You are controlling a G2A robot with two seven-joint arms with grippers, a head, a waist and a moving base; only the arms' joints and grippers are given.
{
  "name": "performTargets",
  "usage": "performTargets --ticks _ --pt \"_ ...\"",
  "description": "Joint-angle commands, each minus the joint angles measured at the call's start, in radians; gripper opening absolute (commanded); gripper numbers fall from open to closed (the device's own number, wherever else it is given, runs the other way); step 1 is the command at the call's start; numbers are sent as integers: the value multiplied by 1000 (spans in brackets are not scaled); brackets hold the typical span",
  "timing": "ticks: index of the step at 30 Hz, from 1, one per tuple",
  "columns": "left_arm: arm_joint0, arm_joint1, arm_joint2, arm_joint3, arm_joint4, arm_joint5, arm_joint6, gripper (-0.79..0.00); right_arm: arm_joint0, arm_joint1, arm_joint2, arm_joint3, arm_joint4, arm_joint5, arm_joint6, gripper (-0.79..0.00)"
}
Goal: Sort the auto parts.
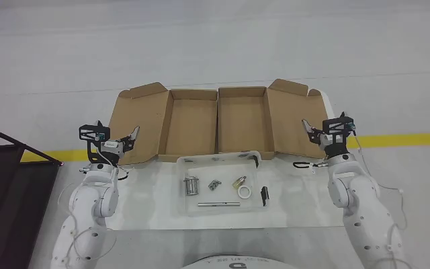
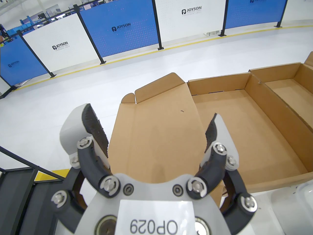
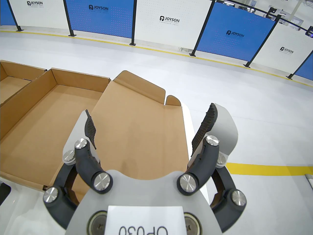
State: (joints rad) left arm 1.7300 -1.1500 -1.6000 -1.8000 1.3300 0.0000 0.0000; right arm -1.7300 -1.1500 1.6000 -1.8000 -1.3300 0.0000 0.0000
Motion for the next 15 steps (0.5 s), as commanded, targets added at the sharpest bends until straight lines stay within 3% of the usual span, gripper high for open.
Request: performTargets --ticks 1,4,6,15 --pt "0 0 0 0 0 0 0 0 0 0 0 0 0 0 0 -1" --pt "0 0 0 0 0 0 0 0 2 0 -9 -11 9 -27 -9 0" --pt "0 0 0 0 0 0 0 0 10 3 -20 -14 45 -149 -48 0" --pt "0 0 0 0 0 0 0 0 98 24 -119 -11 -58 -644 -107 0"
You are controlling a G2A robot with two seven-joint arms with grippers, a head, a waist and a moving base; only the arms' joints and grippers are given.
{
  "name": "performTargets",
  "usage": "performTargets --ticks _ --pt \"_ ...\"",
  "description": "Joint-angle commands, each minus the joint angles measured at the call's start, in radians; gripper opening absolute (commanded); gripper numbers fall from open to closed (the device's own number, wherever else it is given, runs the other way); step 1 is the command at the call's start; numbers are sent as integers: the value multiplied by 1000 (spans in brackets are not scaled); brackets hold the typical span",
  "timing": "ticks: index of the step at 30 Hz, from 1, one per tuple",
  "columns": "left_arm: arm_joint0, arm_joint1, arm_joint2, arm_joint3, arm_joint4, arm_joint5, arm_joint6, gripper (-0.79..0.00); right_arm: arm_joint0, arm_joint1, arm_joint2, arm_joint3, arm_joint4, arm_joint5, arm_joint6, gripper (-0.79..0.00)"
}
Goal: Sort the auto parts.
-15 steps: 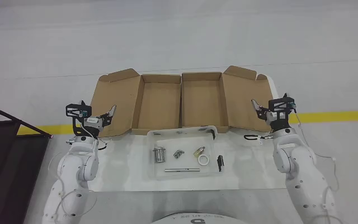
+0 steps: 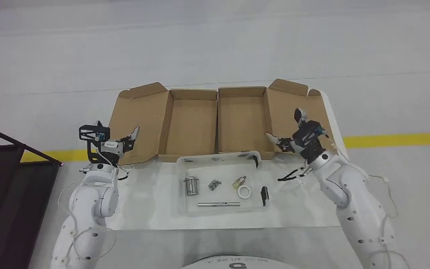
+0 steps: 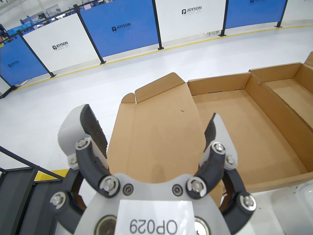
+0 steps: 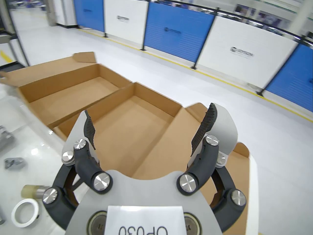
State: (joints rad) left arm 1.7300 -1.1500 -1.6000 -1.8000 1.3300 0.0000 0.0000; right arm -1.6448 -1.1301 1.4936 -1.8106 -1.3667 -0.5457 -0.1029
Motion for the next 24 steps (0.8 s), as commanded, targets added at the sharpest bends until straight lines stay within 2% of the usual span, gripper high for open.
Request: performTargets --ticks 1,3,8,9,12,14,15,16,19,22,24 --pt "0 0 0 0 0 0 0 0 26 8 -19 2 -44 -158 -9 0" --pt "0 0 0 0 0 0 0 0 44 14 -27 6 -77 -251 -31 0" --pt "0 0 0 0 0 0 0 0 44 14 -27 6 -77 -251 -31 0" --pt "0 0 0 0 0 0 0 0 42 15 -38 4 -75 -276 -28 0" --pt "0 0 0 0 0 0 0 0 80 23 -53 13 -26 -438 -7 0" --pt "0 0 0 0 0 0 0 0 101 28 -72 22 7 -467 19 -12" --pt "0 0 0 0 0 0 0 0 108 33 -93 24 22 -467 39 -203" --pt "0 0 0 0 0 0 0 0 117 39 -112 22 37 -467 60 -246" --pt "0 0 0 0 0 0 0 0 147 71 -176 21 96 -467 118 -231" --pt "0 0 0 0 0 0 0 0 179 108 -227 28 163 -467 208 -296" --pt "0 0 0 0 0 0 0 0 208 129 -256 44 207 -467 291 -299"
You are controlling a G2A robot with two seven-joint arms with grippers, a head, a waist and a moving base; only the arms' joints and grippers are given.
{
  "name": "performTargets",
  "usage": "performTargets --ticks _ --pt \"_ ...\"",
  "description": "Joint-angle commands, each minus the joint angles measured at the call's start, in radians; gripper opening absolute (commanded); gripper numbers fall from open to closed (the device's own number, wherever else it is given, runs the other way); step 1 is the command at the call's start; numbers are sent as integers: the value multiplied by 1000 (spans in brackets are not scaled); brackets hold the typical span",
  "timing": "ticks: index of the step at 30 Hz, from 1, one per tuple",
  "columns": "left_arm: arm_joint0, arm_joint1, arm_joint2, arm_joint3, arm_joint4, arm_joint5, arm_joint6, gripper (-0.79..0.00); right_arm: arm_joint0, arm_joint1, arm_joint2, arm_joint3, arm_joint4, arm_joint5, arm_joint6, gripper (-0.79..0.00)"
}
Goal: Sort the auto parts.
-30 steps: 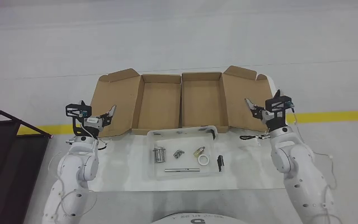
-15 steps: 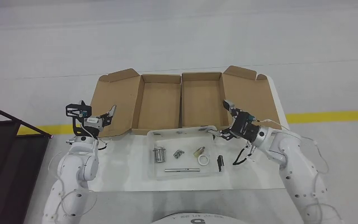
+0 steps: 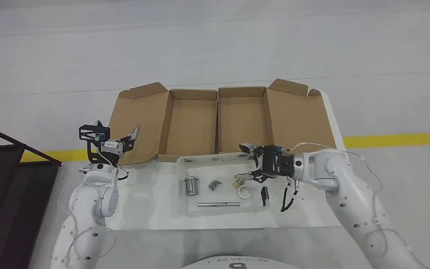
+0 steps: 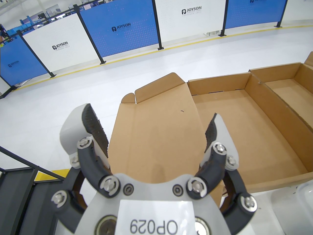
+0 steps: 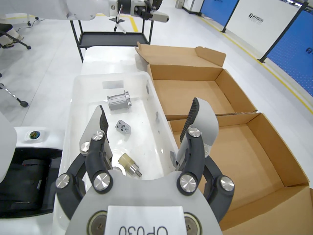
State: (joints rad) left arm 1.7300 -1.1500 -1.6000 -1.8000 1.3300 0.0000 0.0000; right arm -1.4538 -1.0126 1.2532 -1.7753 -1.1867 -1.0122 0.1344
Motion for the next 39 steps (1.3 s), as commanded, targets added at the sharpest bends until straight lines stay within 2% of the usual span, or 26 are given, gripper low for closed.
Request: performTargets --ticks 1,3,4,9,11,12,14,20,23,25,28,31,39 --pt "0 0 0 0 0 0 0 0 32 20 -31 20 50 0 102 -305" --pt "0 0 0 0 0 0 0 0 62 34 -69 35 104 0 196 -283" --pt "0 0 0 0 0 0 0 0 76 40 -90 42 128 0 251 -234" --pt "0 0 0 0 0 0 0 0 144 63 -171 61 258 0 463 -169" --pt "0 0 0 0 0 0 0 0 166 69 -194 65 294 0 530 -166" --pt "0 0 0 0 0 0 0 0 176 71 -204 67 309 0 556 -163" --pt "0 0 0 0 0 0 0 0 196 73 -226 72 331 2 609 -105" --pt "0 0 0 0 0 0 0 0 257 64 -306 86 369 70 726 -92" --pt "0 0 0 0 0 0 0 0 289 55 -350 100 379 110 767 -111" --pt "0 0 0 0 0 0 0 0 313 48 -381 112 385 134 792 -160" --pt "0 0 0 0 0 0 0 0 349 35 -430 137 391 167 828 -259" --pt "0 0 0 0 0 0 0 0 387 22 -476 164 396 189 863 -400" --pt "0 0 0 0 0 0 0 0 471 -10 -585 233 412 237 911 -437"
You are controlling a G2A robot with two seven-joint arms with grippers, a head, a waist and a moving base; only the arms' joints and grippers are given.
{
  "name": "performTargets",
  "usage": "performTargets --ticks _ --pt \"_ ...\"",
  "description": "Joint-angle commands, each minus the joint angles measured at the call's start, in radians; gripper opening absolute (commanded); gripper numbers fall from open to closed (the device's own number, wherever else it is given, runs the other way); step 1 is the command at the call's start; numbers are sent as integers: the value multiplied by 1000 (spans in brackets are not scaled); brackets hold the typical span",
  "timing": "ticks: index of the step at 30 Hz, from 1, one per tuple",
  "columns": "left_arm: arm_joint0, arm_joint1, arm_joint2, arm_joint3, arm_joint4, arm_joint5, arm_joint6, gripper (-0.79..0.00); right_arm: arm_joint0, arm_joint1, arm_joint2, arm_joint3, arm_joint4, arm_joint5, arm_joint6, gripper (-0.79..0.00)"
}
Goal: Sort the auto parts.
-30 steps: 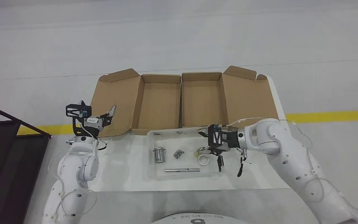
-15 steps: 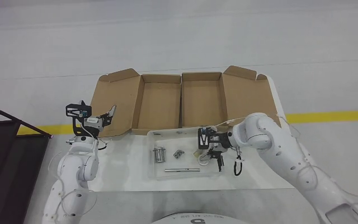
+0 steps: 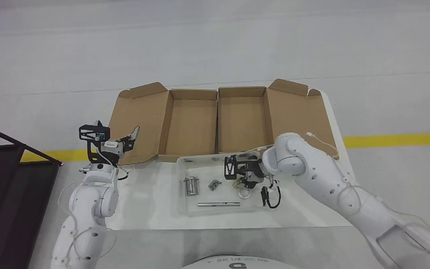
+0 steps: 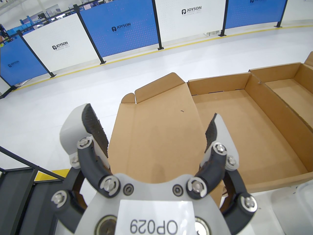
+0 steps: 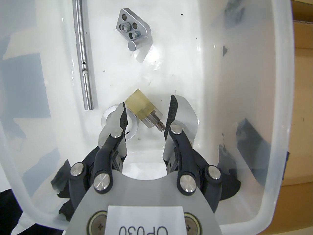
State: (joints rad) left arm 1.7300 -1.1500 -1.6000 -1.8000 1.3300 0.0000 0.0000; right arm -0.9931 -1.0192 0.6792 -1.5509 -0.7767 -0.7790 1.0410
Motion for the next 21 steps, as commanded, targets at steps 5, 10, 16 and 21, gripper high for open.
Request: performTargets --ticks 5,10,16,21 --pt "0 0 0 0 0 0 0 0 47 -23 -55 44 7 20 15 -443" --pt "0 0 0 0 0 0 0 0 82 -44 -96 89 3 32 8 -462" --pt "0 0 0 0 0 0 0 0 113 -67 -134 131 -3 47 -7 -785" --pt "0 0 0 0 0 0 0 0 125 -71 -135 131 21 6 -41 -785"
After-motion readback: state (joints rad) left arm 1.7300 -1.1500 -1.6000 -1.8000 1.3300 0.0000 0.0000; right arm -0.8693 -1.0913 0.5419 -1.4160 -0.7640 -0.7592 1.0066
